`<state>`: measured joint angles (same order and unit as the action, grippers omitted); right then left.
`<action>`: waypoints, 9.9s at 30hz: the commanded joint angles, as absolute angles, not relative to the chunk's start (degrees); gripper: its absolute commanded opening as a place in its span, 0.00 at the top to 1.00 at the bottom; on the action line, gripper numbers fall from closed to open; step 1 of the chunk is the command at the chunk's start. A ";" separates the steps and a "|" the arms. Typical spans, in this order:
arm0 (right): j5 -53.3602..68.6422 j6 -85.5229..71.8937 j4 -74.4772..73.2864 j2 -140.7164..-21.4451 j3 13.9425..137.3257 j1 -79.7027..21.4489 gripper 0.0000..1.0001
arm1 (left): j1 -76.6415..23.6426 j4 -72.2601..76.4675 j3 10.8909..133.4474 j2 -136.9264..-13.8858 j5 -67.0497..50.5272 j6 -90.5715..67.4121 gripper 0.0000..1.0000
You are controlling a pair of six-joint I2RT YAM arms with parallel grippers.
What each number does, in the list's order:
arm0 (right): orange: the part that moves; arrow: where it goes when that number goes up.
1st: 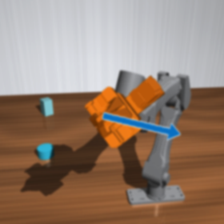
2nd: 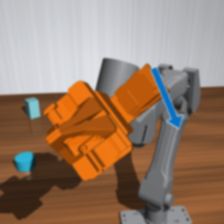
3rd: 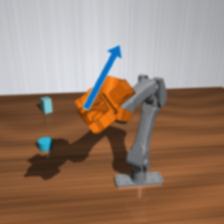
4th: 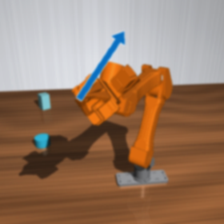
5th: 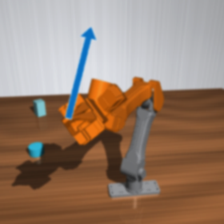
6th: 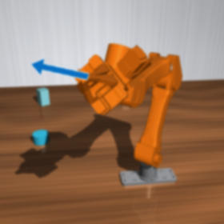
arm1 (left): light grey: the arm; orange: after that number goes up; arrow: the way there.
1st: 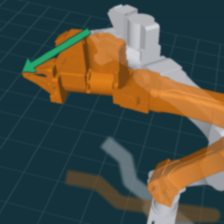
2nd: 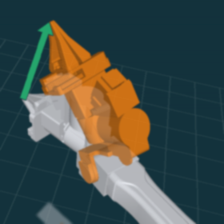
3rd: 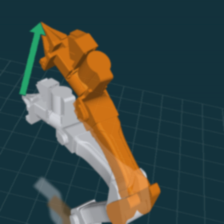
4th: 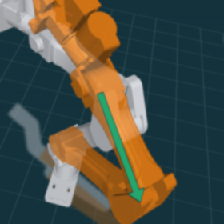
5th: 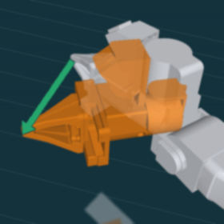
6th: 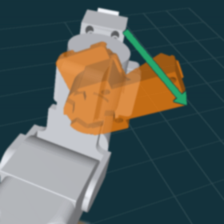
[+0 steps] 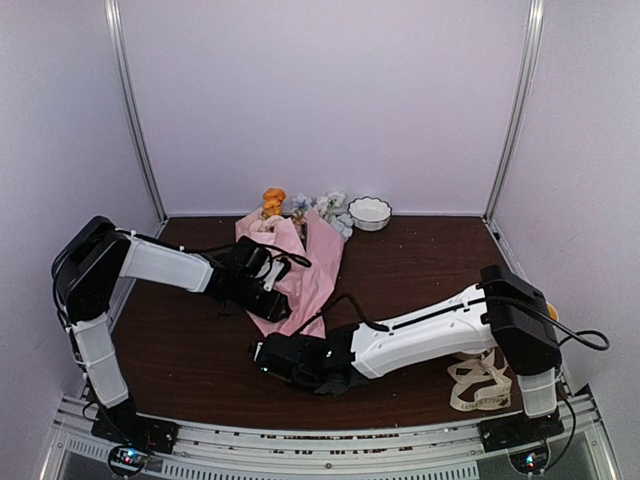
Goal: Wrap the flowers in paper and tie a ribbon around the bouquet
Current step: Fold the two-thirds-folded wrapping paper at the center of the board, then press the fold line of the folded bouquet.
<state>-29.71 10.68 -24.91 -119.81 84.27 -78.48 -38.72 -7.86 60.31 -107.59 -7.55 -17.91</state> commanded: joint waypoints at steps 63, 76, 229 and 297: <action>-19.59 2.66 -17.31 -98.72 71.32 -78.82 0.64 | -27.43 1.97 66.68 -114.82 -33.90 -13.11 1.00; -22.87 14.35 -8.47 -114.46 80.78 -77.41 1.00 | -27.44 2.41 65.77 -114.38 -34.38 -13.31 1.00; 30.64 -13.32 -18.47 -107.86 76.77 -56.85 0.76 | -15.82 -9.01 69.19 -113.78 -8.52 -8.18 1.00; 36.47 -35.39 -11.58 -131.37 98.29 -42.95 0.00 | -20.38 -6.57 59.64 -105.57 -8.28 -9.78 1.00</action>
